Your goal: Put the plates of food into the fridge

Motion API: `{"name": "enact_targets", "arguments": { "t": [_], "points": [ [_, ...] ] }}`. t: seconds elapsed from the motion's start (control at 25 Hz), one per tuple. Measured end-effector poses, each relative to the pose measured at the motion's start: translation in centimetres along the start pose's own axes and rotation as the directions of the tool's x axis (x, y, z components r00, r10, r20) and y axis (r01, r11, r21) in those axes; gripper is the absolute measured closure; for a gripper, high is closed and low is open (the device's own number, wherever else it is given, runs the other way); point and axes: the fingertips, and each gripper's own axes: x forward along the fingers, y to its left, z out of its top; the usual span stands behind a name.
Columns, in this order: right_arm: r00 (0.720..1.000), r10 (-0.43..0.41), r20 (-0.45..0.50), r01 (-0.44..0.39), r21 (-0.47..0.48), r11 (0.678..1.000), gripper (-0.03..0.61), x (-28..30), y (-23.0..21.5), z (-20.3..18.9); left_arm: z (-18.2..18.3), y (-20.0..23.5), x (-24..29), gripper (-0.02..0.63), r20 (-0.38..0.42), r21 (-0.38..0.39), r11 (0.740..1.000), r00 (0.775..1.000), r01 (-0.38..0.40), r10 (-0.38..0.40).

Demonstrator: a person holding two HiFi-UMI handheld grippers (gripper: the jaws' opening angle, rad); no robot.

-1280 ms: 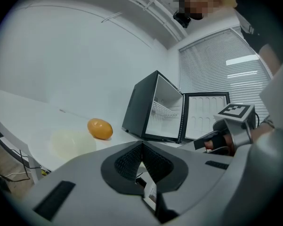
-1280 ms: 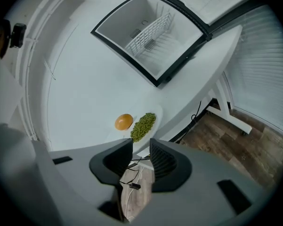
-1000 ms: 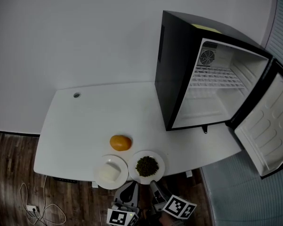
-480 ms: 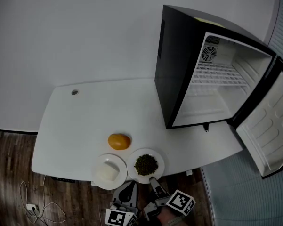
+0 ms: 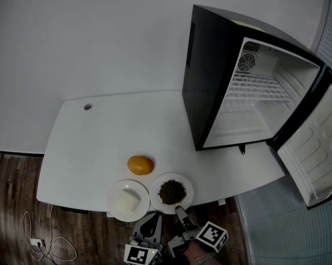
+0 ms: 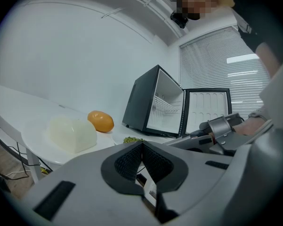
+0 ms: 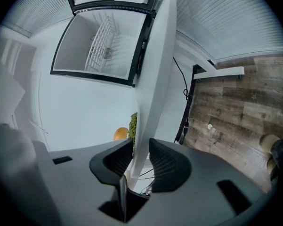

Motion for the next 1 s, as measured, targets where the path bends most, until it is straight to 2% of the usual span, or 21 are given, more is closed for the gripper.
{"name": "enact_targets", "arguments": {
  "t": [0.24, 0.32, 0.6, 1.0],
  "points": [
    [1.0, 0.027, -0.003, -0.027, 0.013, 1.0, 0.496, -0.2, 0.4, 0.0, 0.3, -0.2, 0.0, 0.606, 0.008, -0.008, 1.0, 1.0, 0.007, -0.007],
    [0.999, 0.047, -0.001, -0.047, -0.002, 0.999, 0.548, -0.3, 0.9, 0.1, 0.2, -0.2, -0.1, 0.606, 0.007, -0.008, 1.0, 1.0, 0.009, -0.009],
    [0.997, 0.07, 0.009, -0.071, 0.043, 0.997, 0.555, -1.1, 0.8, -0.3, 0.2, -0.5, -0.3, 0.606, 0.006, -0.012, 1.0, 1.0, 0.012, -0.011],
    [0.997, 0.066, 0.025, -0.067, 0.033, 0.997, 0.56, -2.1, 0.8, -0.2, 0.1, -1.0, -0.7, 0.606, -0.005, -0.004, 1.0, 1.0, 0.021, -0.021]
  ]
}}
